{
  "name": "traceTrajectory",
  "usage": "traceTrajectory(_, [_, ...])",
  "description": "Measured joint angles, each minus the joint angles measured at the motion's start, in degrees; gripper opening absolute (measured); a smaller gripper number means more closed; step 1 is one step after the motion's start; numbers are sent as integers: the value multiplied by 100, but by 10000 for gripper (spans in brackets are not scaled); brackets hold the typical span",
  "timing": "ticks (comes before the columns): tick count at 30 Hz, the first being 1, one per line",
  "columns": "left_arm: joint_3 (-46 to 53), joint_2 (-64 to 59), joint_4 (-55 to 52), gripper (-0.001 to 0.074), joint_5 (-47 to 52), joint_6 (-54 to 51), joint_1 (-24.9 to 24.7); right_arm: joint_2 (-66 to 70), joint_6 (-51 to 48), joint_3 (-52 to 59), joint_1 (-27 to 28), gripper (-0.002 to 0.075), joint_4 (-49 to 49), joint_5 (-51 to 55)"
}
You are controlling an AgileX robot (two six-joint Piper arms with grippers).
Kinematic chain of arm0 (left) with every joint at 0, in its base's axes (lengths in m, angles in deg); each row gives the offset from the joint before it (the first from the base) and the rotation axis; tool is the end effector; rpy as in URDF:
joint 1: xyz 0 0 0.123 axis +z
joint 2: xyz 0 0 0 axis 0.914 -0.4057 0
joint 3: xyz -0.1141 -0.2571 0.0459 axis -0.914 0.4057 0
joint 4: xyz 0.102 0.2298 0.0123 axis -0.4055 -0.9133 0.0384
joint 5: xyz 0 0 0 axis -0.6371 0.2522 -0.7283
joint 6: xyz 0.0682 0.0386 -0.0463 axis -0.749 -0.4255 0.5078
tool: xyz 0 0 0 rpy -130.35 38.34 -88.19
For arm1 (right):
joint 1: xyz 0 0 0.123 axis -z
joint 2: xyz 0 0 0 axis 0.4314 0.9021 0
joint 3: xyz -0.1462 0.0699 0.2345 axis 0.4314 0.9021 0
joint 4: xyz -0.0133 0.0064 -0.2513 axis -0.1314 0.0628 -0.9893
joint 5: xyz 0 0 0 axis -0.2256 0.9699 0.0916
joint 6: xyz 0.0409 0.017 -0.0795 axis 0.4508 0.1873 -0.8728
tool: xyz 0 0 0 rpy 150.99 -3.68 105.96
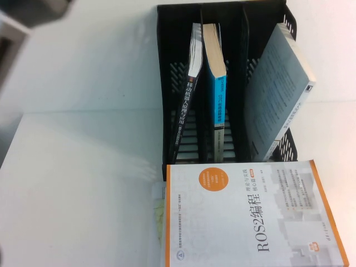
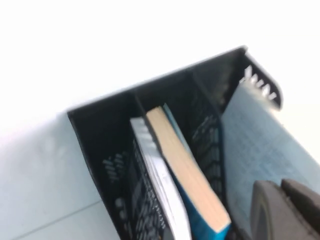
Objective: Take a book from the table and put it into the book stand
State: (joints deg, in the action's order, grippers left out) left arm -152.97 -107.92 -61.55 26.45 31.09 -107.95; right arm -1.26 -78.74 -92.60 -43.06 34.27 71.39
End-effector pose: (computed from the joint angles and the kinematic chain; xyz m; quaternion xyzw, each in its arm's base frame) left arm 0.2956 -0.2356 0.5221 0.1552 0.8372 -0.1422 0.5048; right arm 0.1478 0.0420 0.2969 -0.0951 0.9029 0.0574 0.4152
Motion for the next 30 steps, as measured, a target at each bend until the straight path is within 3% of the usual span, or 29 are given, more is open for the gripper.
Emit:
traceTrajectory(5, [161,752,388,0,110,-356,0,-1204,421,143,0,-3,-654,0])
traceTrajectory(9, [1096,1409,521,-1,80,-507,0,-2160,535,609,0,-3,-809,0])
traceTrajectory(12, [2342,2093,703,-1,-386,-535,0,-2742,547,1040,0,-3,-832,12])
traceTrajectory(20, [6961,4395,953,-1,-3113,-337,0,-3556,547,1564,0,-3,-832,343])
traceTrajectory(23, [8257,5076,1115,-1,-3941,-338,0,-3570,547,1564,0,-3,-832,365])
traceTrajectory(30, [9746,5838,1245,-2,-4691,-318,4,-3570,547,1564,0,-3,-832,406])
